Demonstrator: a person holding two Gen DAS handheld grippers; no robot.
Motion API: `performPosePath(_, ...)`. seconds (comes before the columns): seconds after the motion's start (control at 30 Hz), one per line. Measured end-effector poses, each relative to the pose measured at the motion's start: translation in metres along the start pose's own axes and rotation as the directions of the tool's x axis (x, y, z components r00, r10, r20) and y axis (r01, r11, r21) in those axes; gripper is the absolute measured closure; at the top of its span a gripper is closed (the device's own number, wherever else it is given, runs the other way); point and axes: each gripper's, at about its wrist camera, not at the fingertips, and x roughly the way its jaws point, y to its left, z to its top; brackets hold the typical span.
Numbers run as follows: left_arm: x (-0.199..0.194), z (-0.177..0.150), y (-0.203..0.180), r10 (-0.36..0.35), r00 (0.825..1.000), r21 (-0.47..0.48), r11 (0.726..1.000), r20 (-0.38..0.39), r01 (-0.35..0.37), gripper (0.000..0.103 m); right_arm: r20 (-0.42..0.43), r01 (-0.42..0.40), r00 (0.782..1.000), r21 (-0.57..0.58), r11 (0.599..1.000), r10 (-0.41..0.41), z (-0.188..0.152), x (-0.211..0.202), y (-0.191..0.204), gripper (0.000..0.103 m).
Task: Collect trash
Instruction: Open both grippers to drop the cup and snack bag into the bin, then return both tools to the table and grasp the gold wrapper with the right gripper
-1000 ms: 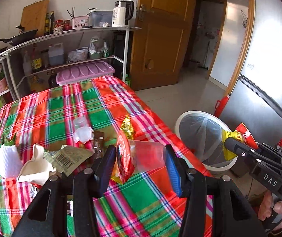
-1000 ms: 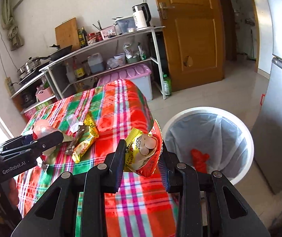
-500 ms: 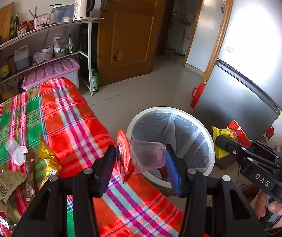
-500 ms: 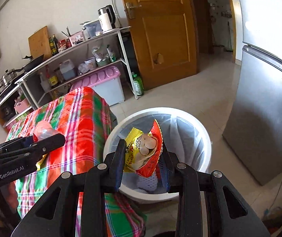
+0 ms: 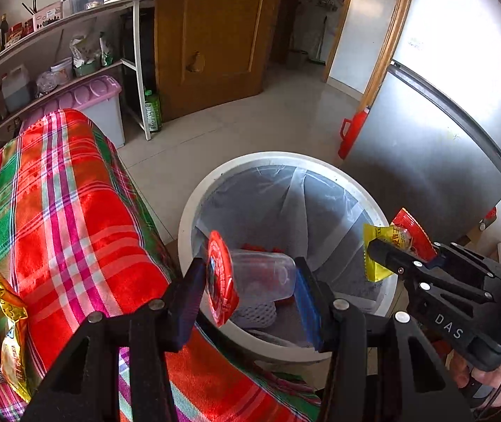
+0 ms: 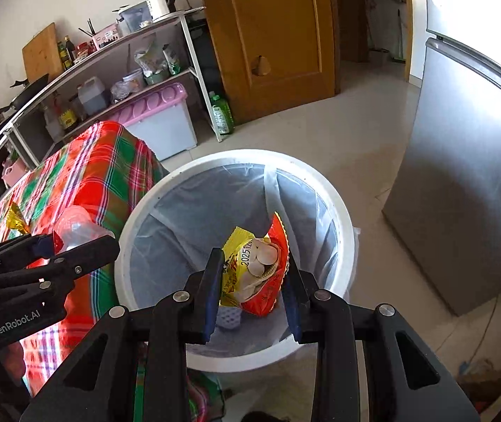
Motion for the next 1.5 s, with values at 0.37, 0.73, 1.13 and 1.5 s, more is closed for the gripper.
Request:
performPosePath(0.37, 0.007, 0.0, 0.002, -0.003, 1.0, -0.017, 1.0, -0.021, 0.003, 0.032, -0.027, 0.013, 1.0, -0.008, 1.0, -0.014, -0.002, 0.018, -0.006, 0.049)
performPosePath(0.73, -0.021, -0.004, 0.008, 0.032, 0.999, -0.014, 0.999, 0.039, -0.031, 0.032, 0.027, 0.015, 1.0, 0.015, 1.0, -0.016, -0.003, -0.004, -0.002, 0.049)
performPosePath(1.13, -0.071, -0.022, 0.03, 0.078, 0.99, -0.047, 0.996, 0.114, -0.073, 0.03, 0.116, -0.029, 0.993, 0.0, 1.0, 0.028, -0.01, -0.045, 0.032, 0.049)
performPosePath(1.5, -0.118, -0.055, 0.074, 0.142, 0.975, -0.128, 0.984, 0.173, -0.121, 0.03, 0.145, -0.102, 0.983, -0.07, 0.992, 0.112, -0.019, -0.062, 0.085, 0.049)
